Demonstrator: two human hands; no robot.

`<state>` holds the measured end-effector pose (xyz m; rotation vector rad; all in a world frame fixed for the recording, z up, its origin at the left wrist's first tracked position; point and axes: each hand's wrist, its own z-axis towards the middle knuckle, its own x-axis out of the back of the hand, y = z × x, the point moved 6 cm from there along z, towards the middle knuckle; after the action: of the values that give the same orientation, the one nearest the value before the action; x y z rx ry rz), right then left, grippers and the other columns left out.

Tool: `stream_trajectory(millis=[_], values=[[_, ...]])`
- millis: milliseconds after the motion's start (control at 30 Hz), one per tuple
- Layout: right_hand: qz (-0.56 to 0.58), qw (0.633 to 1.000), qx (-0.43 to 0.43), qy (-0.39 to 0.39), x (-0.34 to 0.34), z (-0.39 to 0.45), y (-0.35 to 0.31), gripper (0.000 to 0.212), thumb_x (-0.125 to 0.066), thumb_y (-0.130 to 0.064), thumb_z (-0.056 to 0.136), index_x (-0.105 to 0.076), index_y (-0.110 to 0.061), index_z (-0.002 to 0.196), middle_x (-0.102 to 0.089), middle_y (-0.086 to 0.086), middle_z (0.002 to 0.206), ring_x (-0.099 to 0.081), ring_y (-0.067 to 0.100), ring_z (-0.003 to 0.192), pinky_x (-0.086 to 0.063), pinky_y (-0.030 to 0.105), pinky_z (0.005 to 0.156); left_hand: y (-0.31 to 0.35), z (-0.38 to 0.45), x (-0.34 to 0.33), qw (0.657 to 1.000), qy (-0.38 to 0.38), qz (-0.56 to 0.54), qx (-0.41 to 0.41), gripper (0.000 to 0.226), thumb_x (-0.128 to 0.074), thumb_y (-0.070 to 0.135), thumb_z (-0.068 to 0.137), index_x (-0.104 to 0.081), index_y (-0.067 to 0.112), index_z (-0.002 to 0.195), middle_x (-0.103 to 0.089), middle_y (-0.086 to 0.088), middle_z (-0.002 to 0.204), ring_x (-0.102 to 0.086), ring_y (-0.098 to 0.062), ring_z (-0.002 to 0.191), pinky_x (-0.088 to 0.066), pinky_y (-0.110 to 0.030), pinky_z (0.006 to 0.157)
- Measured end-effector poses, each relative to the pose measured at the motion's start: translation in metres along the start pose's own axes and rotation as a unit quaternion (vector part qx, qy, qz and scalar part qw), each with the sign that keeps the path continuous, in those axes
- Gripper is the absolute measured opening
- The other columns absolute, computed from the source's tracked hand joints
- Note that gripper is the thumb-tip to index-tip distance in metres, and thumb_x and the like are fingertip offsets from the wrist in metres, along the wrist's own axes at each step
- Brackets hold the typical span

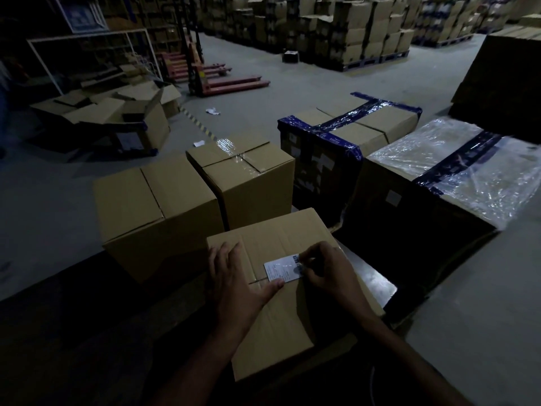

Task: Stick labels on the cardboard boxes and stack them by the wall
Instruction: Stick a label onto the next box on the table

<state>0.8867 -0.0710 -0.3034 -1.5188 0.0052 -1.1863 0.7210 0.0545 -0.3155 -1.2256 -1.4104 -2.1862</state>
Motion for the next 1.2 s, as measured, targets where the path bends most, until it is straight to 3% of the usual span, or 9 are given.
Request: stream_trajectory(millis=[167, 300, 400, 467, 600, 733, 900, 1067, 1200], values=[[-0.023, 0.999, 0.024, 0.009, 0.001, 0.0, 0.001, 0.026, -0.073, -0.019, 0.083, -0.054, -0.03, 0.095, -0.063, -0.008, 0.099, -0.059, 0.008, 0.095, -0.052, 0.024, 0.075, 0.002, 0.0, 0.002, 1.0, -0.002, -0.009, 0.003, 0.112, -0.079, 0.067, 0.064, -0.03, 0.021, 0.153, -0.019, -0.002, 0.163, -0.005, -0.019, 0.152, -0.022, -0.049, 0.119], [-0.006, 1.0, 0.012, -0.013, -0.002, 0.007, 0.01, 0.021, -0.07, -0.031, 0.079, -0.053, -0.04, 0.089, -0.066, -0.011, 0.096, -0.064, 0.008, 0.093, -0.057, 0.034, 0.075, 0.002, 0.0, 0.001, 1.0, -0.009, -0.006, 0.01, 0.111, -0.079, 0.067, 0.064, -0.03, 0.023, 0.153, -0.016, 0.001, 0.163, -0.003, -0.016, 0.151, -0.023, -0.051, 0.118], [-0.034, 0.999, 0.023, -0.011, -0.005, 0.007, 0.01, 0.025, -0.071, -0.031, 0.084, -0.055, -0.035, 0.102, -0.06, -0.01, 0.105, -0.054, -0.005, 0.092, -0.048, 0.012, 0.073, 0.003, -0.001, 0.002, 1.0, -0.005, -0.015, 0.007, 0.11, -0.081, 0.065, 0.064, -0.03, 0.023, 0.153, -0.017, 0.0, 0.162, -0.004, -0.016, 0.151, -0.023, -0.05, 0.116], [-0.05, 0.998, 0.024, -0.009, -0.006, 0.009, 0.009, 0.025, -0.073, -0.028, 0.084, -0.055, -0.03, 0.103, -0.059, -0.008, 0.108, -0.052, -0.005, 0.09, -0.043, 0.008, 0.07, 0.004, -0.002, 0.003, 1.0, -0.005, -0.017, 0.008, 0.11, -0.081, 0.064, 0.065, -0.03, 0.023, 0.153, -0.017, 0.0, 0.162, -0.004, -0.016, 0.151, -0.023, -0.051, 0.117], [0.009, 0.999, 0.029, -0.042, -0.002, 0.019, 0.009, 0.026, -0.074, -0.024, 0.081, -0.053, -0.032, 0.095, -0.066, -0.006, 0.101, -0.063, 0.01, 0.095, -0.057, 0.035, 0.075, 0.003, -0.002, 0.003, 1.0, 0.001, -0.008, 0.006, 0.111, -0.079, 0.068, 0.063, -0.031, 0.023, 0.153, -0.019, 0.001, 0.162, -0.005, -0.016, 0.151, -0.021, -0.048, 0.118], [-0.028, 0.998, 0.044, -0.032, -0.005, 0.018, 0.007, 0.027, -0.071, -0.027, 0.083, -0.051, -0.035, 0.098, -0.063, -0.004, 0.109, -0.061, 0.007, 0.094, -0.055, 0.026, 0.073, 0.002, -0.001, 0.003, 1.0, 0.001, -0.009, 0.004, 0.11, -0.079, 0.067, 0.064, -0.031, 0.022, 0.153, -0.02, 0.001, 0.162, -0.005, -0.014, 0.15, -0.02, -0.045, 0.117], [0.011, 0.999, 0.036, -0.033, -0.001, 0.028, 0.007, 0.021, -0.069, -0.031, 0.076, -0.053, -0.035, 0.089, -0.066, -0.01, 0.093, -0.063, 0.009, 0.087, -0.057, 0.039, 0.068, 0.003, -0.002, 0.004, 1.0, 0.002, -0.008, 0.0, 0.11, -0.079, 0.066, 0.065, -0.03, 0.022, 0.153, -0.019, 0.001, 0.163, -0.004, -0.015, 0.151, -0.019, -0.046, 0.118], [-0.034, 0.998, 0.044, -0.035, -0.004, 0.025, 0.006, 0.023, -0.071, -0.03, 0.08, -0.054, -0.034, 0.094, -0.064, -0.008, 0.103, -0.055, 0.001, 0.092, -0.046, 0.019, 0.069, 0.002, -0.002, 0.003, 1.0, 0.002, -0.007, 0.005, 0.11, -0.076, 0.07, 0.064, -0.031, 0.023, 0.152, -0.019, 0.002, 0.162, -0.005, -0.015, 0.151, -0.023, -0.048, 0.117], [0.0, 0.998, 0.028, -0.048, -0.004, 0.029, 0.005, 0.022, -0.071, -0.028, 0.076, -0.053, -0.034, 0.088, -0.064, -0.01, 0.093, -0.062, 0.008, 0.086, -0.055, 0.036, 0.07, 0.0, -0.001, 0.003, 1.0, 0.007, -0.013, -0.002, 0.11, -0.077, 0.071, 0.063, -0.033, 0.021, 0.151, -0.023, -0.001, 0.16, -0.009, -0.018, 0.151, -0.026, -0.051, 0.118]])
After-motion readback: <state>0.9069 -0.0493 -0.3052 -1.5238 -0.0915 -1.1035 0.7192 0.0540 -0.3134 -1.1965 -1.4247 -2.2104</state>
